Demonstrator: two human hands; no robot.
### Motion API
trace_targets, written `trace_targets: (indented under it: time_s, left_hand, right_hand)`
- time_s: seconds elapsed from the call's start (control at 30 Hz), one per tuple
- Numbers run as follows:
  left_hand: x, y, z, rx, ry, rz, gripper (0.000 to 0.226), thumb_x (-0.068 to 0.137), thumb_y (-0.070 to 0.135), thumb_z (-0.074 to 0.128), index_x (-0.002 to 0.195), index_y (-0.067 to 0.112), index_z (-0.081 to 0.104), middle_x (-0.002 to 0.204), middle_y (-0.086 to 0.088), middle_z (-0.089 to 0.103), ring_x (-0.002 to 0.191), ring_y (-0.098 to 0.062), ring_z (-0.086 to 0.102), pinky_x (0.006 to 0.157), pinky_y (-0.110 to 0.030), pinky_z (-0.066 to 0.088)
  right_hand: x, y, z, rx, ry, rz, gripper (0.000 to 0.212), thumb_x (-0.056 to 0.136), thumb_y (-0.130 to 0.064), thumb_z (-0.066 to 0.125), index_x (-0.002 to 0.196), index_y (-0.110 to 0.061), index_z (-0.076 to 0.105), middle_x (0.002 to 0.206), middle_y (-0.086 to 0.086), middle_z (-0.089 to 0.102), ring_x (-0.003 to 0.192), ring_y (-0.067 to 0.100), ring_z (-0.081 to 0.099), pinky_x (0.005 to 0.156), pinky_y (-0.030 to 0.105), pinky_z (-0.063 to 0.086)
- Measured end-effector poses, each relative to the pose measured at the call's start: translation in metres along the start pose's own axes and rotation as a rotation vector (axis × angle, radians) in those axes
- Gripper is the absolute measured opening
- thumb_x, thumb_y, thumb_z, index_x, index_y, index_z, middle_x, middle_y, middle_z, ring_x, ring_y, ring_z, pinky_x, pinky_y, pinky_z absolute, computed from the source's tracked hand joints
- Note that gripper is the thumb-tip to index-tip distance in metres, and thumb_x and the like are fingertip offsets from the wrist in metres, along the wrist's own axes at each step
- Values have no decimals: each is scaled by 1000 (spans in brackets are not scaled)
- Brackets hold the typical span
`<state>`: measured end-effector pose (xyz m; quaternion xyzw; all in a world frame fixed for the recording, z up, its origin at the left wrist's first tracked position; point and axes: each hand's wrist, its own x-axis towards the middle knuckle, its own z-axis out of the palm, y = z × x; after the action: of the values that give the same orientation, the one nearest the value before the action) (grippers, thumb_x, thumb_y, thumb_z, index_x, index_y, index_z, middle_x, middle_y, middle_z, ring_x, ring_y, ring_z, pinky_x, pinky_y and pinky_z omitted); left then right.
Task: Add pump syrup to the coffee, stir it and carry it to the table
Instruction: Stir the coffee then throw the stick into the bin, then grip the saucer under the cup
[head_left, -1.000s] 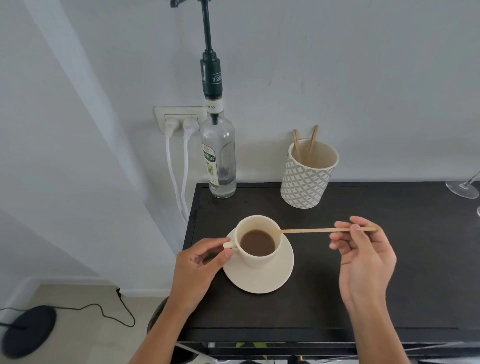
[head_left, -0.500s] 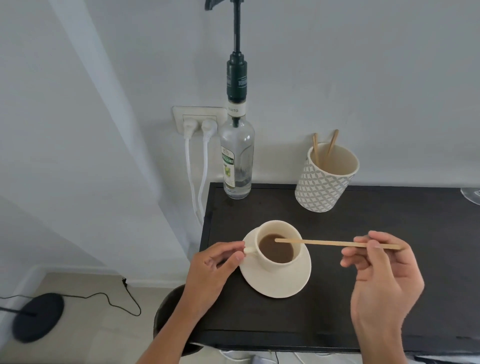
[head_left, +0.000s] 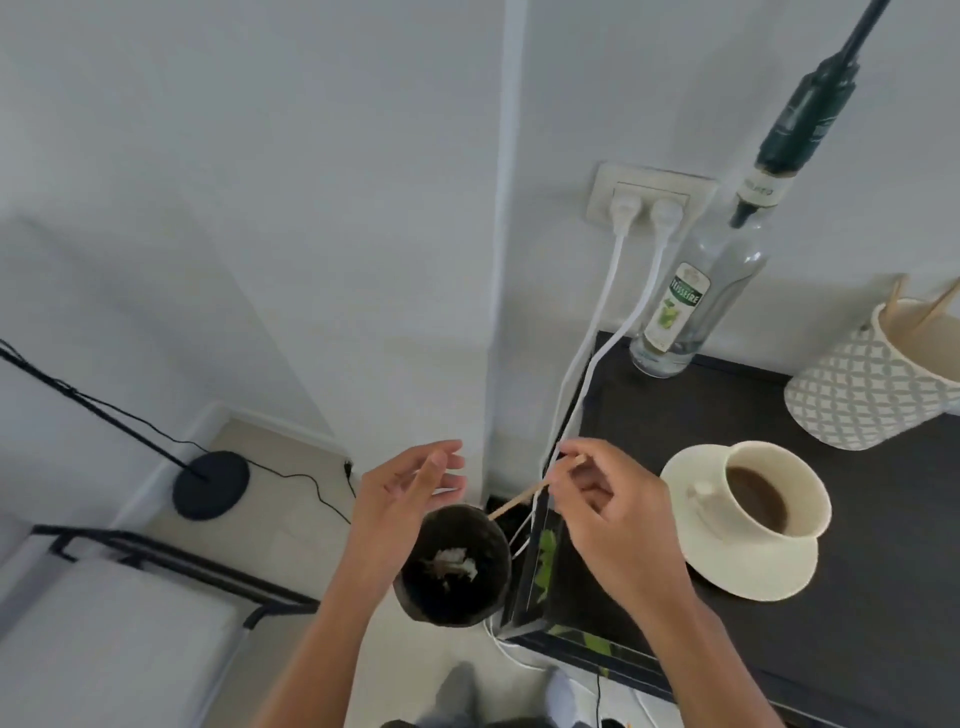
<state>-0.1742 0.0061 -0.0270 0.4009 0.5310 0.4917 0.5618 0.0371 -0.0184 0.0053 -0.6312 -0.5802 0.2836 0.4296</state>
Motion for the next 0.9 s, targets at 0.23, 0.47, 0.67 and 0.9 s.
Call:
trace_targets:
  time_s: [0.23, 0.47, 0.67, 0.9]
  left_hand:
    - [-2, -11, -16, -3, -37, -55, 28, 88, 36, 62, 101, 21, 82, 88, -1, 80, 85, -21, 76, 82, -32, 66]
    - [1, -1, 40, 117, -274, -57, 27, 83, 43, 67, 97, 27, 82, 89, 3, 82, 86, -19, 79, 86, -38, 65]
    - [1, 5, 99, 258, -396, -30, 18, 99, 21, 65, 106, 20, 81, 93, -1, 81, 88, -19, 79, 81, -31, 66]
    - [2, 7, 157, 489, -431, -46, 22, 99, 42, 58, 109, 31, 74, 105, 8, 78, 93, -8, 77, 89, -34, 65]
  right_hand:
    - [-24, -4, -3, -76, 72, 49, 16, 95, -10, 67, 101, -24, 72, 80, -10, 73, 76, 9, 73, 62, 20, 61]
    - [-47, -2, -45, 21, 322, 169, 21, 95, -1, 65, 88, -20, 72, 70, 0, 73, 61, 7, 70, 52, 9, 52]
    - [-57, 14, -82, 84, 490, 221, 20, 95, 1, 63, 88, -12, 76, 65, 3, 72, 51, 11, 66, 49, 16, 53]
    - [-53, 45, -130, 44, 580, 287, 18, 97, -7, 61, 88, -17, 74, 68, -1, 73, 56, 8, 67, 52, 19, 54]
